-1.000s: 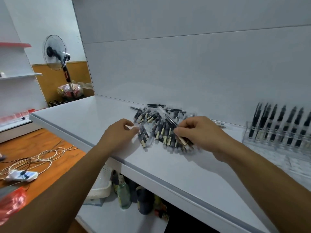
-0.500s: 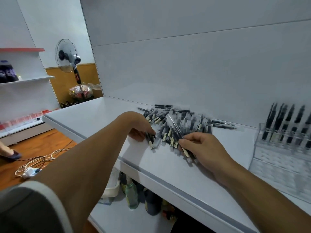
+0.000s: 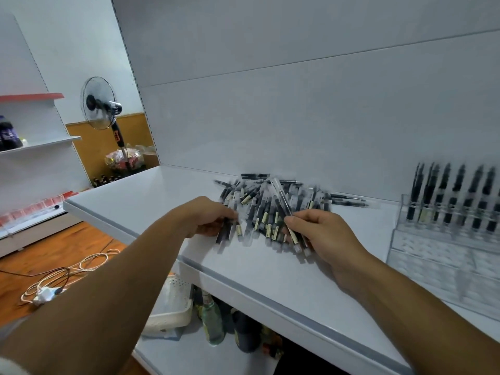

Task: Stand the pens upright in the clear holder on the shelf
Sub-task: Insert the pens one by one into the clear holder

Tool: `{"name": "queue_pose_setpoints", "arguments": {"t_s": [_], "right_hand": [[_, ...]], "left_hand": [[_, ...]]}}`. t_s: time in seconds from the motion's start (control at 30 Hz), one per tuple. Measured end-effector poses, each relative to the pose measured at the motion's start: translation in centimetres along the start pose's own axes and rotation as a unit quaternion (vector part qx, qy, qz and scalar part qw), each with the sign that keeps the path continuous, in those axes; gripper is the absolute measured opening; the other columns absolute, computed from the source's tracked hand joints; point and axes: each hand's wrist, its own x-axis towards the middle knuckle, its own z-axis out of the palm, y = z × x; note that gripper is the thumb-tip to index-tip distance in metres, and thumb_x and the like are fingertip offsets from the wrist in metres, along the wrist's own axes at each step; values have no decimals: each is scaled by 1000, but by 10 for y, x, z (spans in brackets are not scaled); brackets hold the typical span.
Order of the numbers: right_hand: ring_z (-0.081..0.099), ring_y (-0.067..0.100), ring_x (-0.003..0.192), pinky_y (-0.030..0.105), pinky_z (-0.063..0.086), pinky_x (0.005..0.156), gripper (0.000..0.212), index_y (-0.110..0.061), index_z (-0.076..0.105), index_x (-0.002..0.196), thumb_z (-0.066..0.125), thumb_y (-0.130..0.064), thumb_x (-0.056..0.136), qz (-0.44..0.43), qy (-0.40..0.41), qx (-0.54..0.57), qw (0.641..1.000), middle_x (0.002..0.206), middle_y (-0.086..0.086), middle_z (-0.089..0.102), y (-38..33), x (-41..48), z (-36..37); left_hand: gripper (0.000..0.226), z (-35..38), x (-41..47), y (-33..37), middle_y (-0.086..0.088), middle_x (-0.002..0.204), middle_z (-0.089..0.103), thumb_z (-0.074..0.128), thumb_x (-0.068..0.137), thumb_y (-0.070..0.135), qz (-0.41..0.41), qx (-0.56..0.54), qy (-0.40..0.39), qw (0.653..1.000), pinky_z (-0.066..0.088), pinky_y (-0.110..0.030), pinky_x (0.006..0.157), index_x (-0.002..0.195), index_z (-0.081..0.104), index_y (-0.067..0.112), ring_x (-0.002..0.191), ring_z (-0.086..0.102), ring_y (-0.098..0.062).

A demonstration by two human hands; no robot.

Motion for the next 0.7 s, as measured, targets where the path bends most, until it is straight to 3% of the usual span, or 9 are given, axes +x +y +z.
{"name": "queue_pose_setpoints", "arguments": {"t_s": [0.1,0.23,0.3,0.33,0.4,0.53,0.6,0.7], "right_hand": [[54,25,60,37,39,55,16,-5,71,86,66,-19,92,3,5,6,1000,71,13,66,-2,0,-1],[62,18,64,34,49,62,14,-10,73,85,66,-20,92,-12,32,30,999,73,3,72,-5,-1,-1],[66,15,70,33,53,67,11,-13,72,88,65,-20,92,-25,42,36,998,76,-1,74,-6,-1,-1],[68,16,74,36,56,70,10,-14,72,90,65,-20,92,-32,46,37,998,78,-1,74,-6,0,-1],[70,22,77,43,57,72,10,-16,71,94,65,-24,93,-41,52,34,997,84,2,75,-7,1,0],[71,15,81,29,54,70,10,-16,71,92,63,-22,93,-70,88,46,993,85,0,75,-17,3,3],[71,15,83,27,56,74,10,-16,71,93,63,-20,94,-77,95,62,990,86,1,76,-26,4,2],[72,12,78,21,55,65,10,-13,70,97,62,-19,94,-90,105,68,988,85,1,76,-44,4,-5]], "left_hand": [[17,5,-7,1,0,62,68,71,86,20,45,-75,-6,996,53,-22,57,91,69,4,57,65,-10],[22,21,-11,7,5,56,60,63,92,23,113,-164,-19,980,57,-29,75,100,66,2,62,60,-12],[24,31,-15,14,8,49,56,57,97,24,138,-212,-34,967,56,-35,82,106,61,3,77,66,-17],[21,38,-19,19,8,49,58,54,98,24,148,-235,-40,960,55,-36,79,106,59,5,83,68,-19],[18,50,-28,28,4,58,65,52,99,26,161,-271,-46,948,54,-33,70,104,57,9,78,69,-17],[21,73,-43,43,1,77,63,49,100,28,199,-317,-60,925,49,-28,59,107,54,9,60,56,-12],[24,84,-48,52,3,71,62,47,101,30,207,-331,-57,919,44,-28,53,112,53,9,56,50,-12],[26,98,-56,68,5,60,53,46,101,34,229,-335,-54,912,44,-26,52,108,54,11,53,46,-13]]}}
